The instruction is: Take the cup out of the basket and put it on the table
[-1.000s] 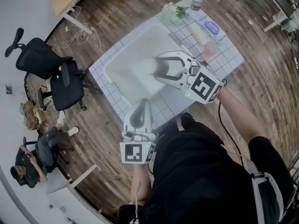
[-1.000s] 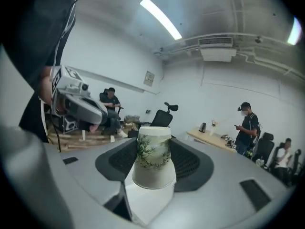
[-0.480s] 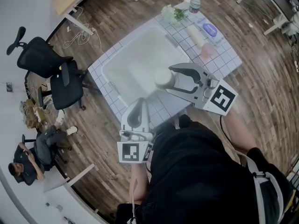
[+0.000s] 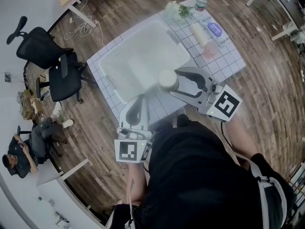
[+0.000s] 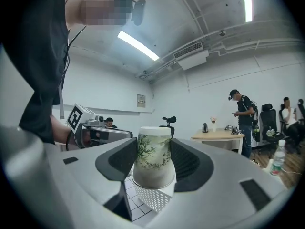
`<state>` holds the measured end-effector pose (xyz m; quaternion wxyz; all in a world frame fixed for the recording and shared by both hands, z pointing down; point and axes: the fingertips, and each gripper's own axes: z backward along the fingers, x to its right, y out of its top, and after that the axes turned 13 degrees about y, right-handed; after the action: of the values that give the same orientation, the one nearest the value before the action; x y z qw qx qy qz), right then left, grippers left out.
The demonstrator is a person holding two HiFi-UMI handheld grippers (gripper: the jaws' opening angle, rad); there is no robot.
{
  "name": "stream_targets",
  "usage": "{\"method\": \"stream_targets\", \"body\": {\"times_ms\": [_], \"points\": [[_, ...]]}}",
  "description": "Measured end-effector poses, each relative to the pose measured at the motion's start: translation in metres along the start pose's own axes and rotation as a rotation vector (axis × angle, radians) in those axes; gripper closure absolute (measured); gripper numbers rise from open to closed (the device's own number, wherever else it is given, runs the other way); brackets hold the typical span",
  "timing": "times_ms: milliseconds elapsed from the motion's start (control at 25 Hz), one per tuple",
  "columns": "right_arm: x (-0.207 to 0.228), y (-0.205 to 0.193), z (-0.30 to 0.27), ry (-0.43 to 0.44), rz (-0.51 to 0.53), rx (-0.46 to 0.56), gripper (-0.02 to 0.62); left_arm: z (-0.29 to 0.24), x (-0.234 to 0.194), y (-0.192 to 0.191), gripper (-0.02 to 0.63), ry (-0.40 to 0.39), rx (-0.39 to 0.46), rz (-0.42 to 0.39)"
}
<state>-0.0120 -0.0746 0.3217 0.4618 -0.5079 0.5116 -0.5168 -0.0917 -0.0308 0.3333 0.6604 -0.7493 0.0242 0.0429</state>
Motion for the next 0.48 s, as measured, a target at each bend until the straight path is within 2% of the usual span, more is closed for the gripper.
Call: {"method": "stream_targets", "body": {"times_ms": [480], "points": [[-0.016,-0.013,0.009,0.084,-0.02,0.016,0.36,0.024,0.009,-0.009,0.597,0.131,0.001,0.008]]}}
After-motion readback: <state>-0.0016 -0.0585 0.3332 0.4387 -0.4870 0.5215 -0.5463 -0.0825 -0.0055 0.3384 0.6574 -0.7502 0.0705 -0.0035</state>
